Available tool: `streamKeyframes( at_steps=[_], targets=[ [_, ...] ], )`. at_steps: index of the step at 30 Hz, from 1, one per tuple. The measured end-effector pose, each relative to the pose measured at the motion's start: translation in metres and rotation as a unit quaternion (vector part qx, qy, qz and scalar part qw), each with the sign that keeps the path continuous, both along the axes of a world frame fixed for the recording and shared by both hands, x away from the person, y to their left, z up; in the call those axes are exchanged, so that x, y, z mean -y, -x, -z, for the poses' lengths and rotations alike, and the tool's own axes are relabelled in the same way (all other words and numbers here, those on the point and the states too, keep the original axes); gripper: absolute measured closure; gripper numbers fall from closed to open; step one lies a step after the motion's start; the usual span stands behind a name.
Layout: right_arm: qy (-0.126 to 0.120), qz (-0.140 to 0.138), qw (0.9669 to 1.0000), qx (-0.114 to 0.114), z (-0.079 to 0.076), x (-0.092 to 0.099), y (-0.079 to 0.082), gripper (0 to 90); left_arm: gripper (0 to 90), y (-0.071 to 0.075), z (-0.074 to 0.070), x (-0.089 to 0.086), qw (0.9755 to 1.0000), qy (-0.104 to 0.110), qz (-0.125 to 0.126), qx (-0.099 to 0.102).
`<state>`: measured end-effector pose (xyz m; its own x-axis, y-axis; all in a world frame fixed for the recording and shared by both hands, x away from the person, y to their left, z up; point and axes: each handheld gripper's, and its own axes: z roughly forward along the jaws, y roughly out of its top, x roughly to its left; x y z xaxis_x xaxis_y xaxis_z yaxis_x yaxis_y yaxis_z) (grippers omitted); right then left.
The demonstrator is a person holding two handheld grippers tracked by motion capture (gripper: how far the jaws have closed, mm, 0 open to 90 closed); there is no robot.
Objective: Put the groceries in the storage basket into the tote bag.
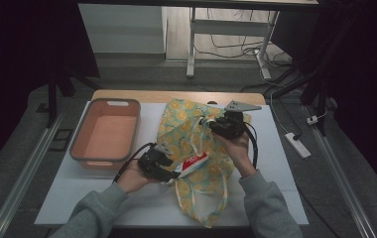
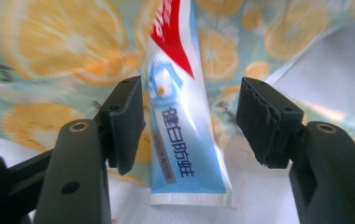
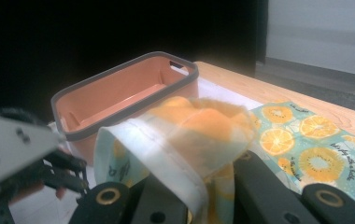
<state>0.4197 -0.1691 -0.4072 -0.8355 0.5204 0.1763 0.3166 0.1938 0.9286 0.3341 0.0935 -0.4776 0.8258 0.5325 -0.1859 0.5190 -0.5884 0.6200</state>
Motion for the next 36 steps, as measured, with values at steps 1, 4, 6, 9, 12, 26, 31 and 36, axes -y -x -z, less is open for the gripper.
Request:
streamKeyframes(
  at_steps=[1,4,6,9,12,26,31,36],
  targets=[
    [0.0,0.0,1.0,0.0,0.0,0.0,0.0,89.3,41.8,0.0,-0.002,-0.001,1.0,-0.001,-0.001,0.001],
    [0.001,0.0,1.0,0.0,0.0,0.001,0.001,89.3,42.2,-0.001,0.003,0.004,0.9994,-0.034,0.002,-0.005],
    [0.001,0.0,1.0,0.0,0.0,0.0,0.001,89.3,42.0,-0.004,0.011,0.01,0.9983,-0.059,0.003,-0.004],
    [0.002,-0.001,1.0,-0.001,0.001,-0.001,0.001,89.2,42.9,-0.013,0.021,0.017,0.9982,-0.056,-0.001,-0.02],
    [0.001,-0.003,1.0,-0.001,0.0,-0.001,0.001,89.3,47.7,-0.016,0.031,0.028,0.9968,-0.072,0.011,-0.032],
    [-0.003,-0.004,1.0,0.004,-0.003,0.0,0.003,89.3,64.0,-0.011,0.016,0.05,0.9952,-0.095,0.017,0.018],
    [-0.013,-0.006,0.9999,0.004,-0.006,0.002,0.005,89.3,66.6,-0.017,0.006,0.069,0.9958,-0.079,0.018,0.042],
    [-0.022,-0.008,0.9997,-0.003,-0.005,0.003,0.005,89.3,66.8,-0.024,0.017,0.091,0.997,-0.059,0.011,0.049]
  ],
)
